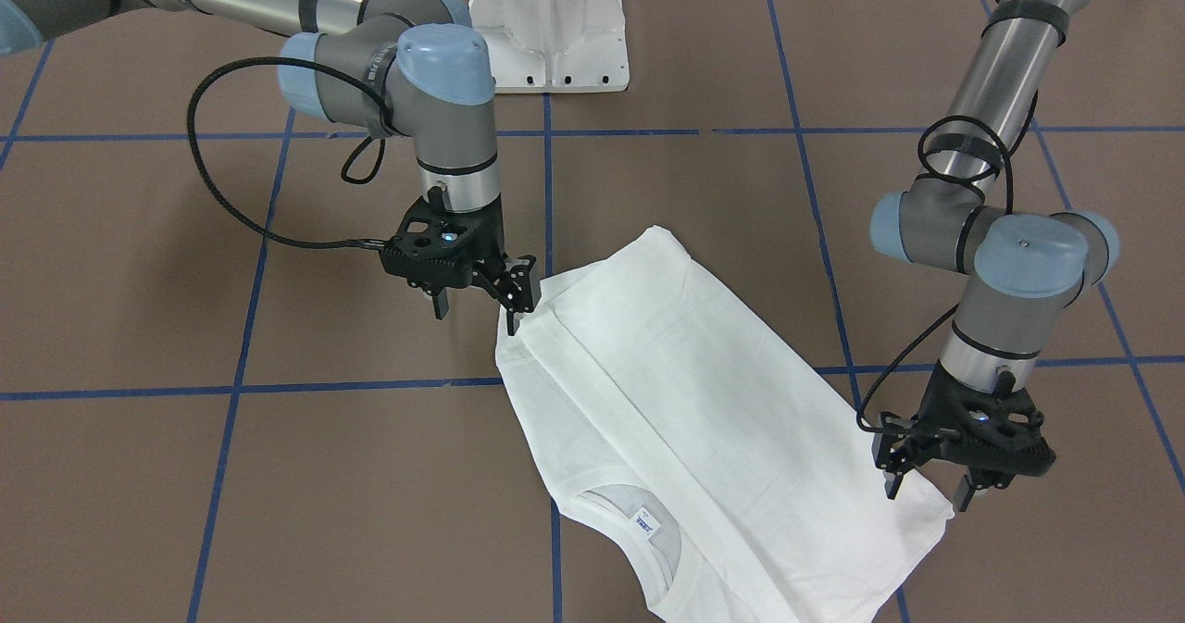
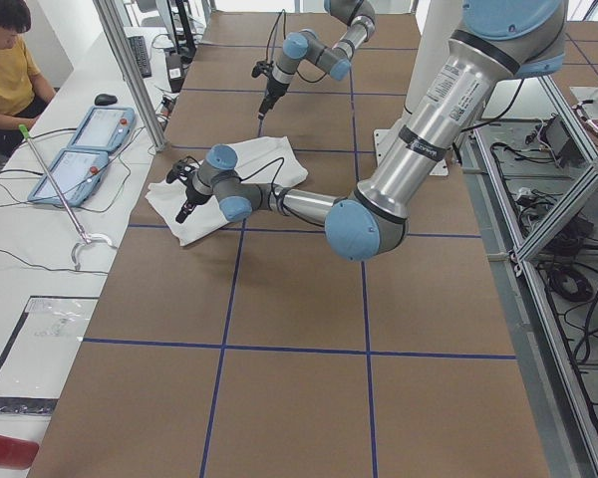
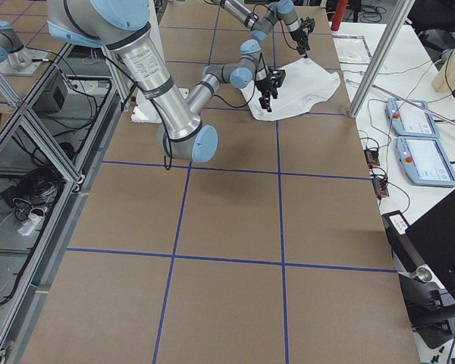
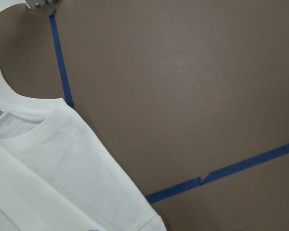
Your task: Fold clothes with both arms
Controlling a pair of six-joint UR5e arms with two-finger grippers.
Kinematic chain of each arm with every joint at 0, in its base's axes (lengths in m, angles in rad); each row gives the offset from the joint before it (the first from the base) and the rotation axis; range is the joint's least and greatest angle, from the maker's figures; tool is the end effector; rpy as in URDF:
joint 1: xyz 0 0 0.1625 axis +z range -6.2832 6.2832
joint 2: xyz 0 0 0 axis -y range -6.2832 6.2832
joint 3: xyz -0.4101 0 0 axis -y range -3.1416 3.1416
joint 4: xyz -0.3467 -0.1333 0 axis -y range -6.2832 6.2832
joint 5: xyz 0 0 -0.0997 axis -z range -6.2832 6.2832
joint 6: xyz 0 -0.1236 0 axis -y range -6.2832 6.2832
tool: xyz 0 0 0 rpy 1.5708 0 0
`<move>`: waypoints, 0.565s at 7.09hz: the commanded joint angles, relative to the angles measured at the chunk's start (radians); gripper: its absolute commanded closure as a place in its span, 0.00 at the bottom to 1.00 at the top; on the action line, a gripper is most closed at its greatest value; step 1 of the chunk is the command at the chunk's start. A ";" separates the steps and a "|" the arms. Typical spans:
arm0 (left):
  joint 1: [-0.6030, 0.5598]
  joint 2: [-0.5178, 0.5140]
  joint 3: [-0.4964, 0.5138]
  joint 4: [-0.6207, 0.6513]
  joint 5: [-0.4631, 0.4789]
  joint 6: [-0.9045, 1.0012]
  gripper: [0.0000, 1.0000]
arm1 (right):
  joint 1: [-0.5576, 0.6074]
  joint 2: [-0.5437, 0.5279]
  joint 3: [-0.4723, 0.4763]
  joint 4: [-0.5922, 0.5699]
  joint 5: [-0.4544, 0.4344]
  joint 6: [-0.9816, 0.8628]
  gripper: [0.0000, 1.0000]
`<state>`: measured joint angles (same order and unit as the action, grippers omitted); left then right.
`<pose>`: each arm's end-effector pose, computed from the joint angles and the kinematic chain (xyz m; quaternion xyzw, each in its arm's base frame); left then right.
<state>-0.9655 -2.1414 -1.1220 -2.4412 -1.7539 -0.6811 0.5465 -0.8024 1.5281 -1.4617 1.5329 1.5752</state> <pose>0.3197 -0.6567 0.4485 0.3311 0.3486 0.0103 0.8768 -0.5288 -0.4831 0.2363 0.1252 -0.3859 0.2560 0.8774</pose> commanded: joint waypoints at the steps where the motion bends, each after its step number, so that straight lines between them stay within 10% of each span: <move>1: 0.002 0.032 -0.053 -0.002 -0.013 -0.015 0.00 | -0.062 0.031 -0.065 -0.005 -0.016 0.147 0.15; 4: 0.014 0.052 -0.082 -0.005 -0.015 -0.041 0.00 | -0.121 0.022 -0.078 -0.005 -0.075 0.178 0.19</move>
<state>-0.9541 -2.0972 -1.1914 -2.4460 -1.7684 -0.7189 0.4504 -0.7761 1.4519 -1.4663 1.4858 1.7438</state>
